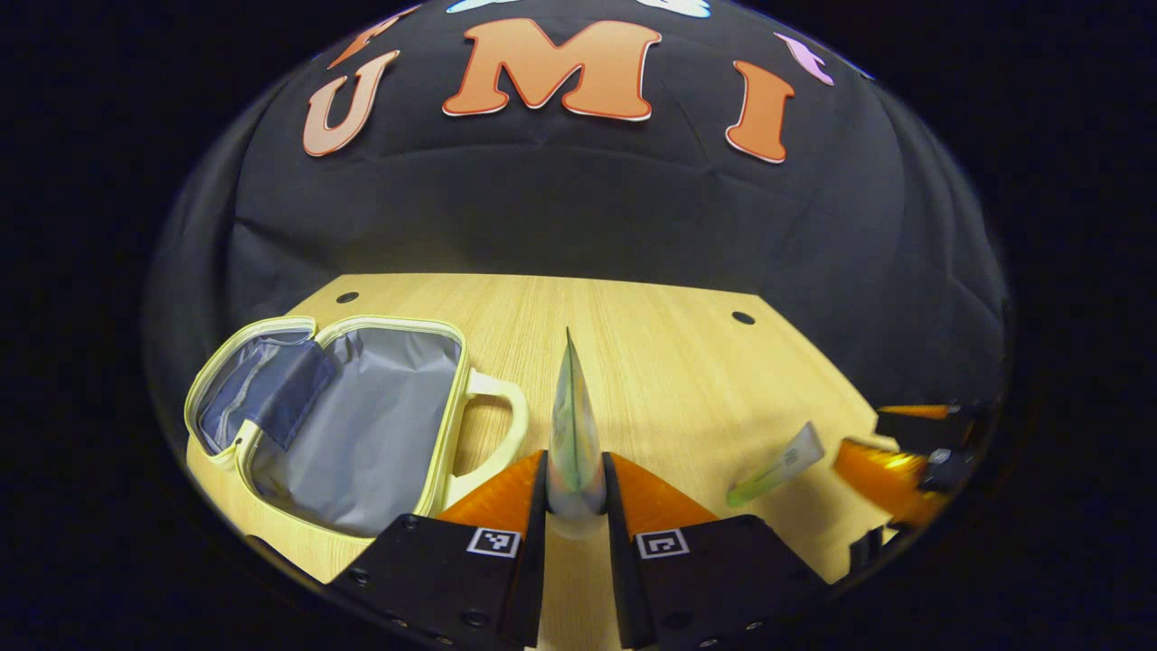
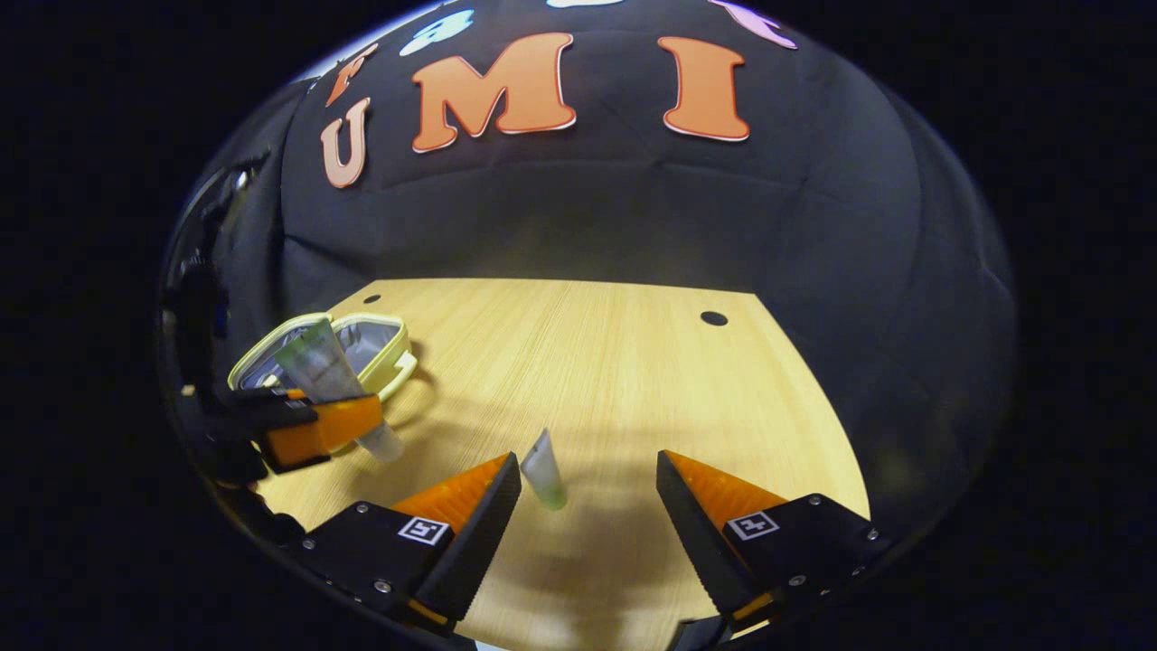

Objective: First open the suitcase, pack the skin care products into it, and then close the suitcase.

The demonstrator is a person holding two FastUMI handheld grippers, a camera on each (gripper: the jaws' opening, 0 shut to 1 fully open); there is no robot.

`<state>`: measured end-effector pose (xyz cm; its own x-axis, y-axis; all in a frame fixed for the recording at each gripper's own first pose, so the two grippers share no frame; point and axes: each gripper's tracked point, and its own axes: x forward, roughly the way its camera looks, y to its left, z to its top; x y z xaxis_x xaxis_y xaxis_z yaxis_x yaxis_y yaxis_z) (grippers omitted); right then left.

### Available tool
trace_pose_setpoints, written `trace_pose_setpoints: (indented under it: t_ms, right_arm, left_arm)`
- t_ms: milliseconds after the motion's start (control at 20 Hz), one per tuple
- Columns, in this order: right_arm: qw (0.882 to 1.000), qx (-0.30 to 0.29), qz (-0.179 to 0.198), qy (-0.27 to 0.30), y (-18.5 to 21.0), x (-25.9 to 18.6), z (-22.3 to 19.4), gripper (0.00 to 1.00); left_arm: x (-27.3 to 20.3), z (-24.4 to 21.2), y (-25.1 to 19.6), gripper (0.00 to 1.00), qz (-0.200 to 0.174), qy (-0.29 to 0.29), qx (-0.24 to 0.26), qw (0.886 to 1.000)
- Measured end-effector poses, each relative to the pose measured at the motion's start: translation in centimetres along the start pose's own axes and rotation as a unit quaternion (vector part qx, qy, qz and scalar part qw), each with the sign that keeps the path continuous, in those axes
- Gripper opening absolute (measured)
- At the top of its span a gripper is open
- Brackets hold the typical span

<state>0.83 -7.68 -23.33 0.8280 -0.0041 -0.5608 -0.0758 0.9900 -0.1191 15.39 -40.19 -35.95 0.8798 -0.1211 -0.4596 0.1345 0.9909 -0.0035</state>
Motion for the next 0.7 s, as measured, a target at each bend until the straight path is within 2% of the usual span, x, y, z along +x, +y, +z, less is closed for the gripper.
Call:
trace_pose_setpoints:
  t_ms: [200,250,400,450,600,700]
  right_arm:
    - [0.999,-0.015,0.008,0.043,1.8,2.1,-2.9,0.96]
    - [0.998,-0.01,0.01,0.057,2.2,2.9,-3.7,0.93]
    - [0.996,0.021,0.009,0.087,3.0,4.7,-5.1,0.75]
    - [0.995,0.025,0.002,0.093,2.7,5.3,-5.3,0.64]
    - [0.994,0.025,-0.011,0.106,2.5,6.2,-5.7,0.51]
    - [0.993,0.023,-0.02,0.112,2.3,6.2,-5.7,0.37]
  left_arm:
    - [-4.4,3.5,1.5,0.32,-0.024,-0.009,0.011,1.0]
    - [-5.2,3.9,2.1,0.32,-0.025,-0.009,0.015,1.0]
    - [-7.3,4.7,4.4,0.32,-0.019,-0.009,0.029,0.999]
    - [-7.8,4.7,5.2,0.32,-0.015,-0.006,0.028,0.999]
    - [-8.9,4.1,7.1,0.31,-0.011,0.005,0.018,1.0]
    - [-9.4,3.8,8.3,0.32,-0.008,0.012,0.026,1.0]
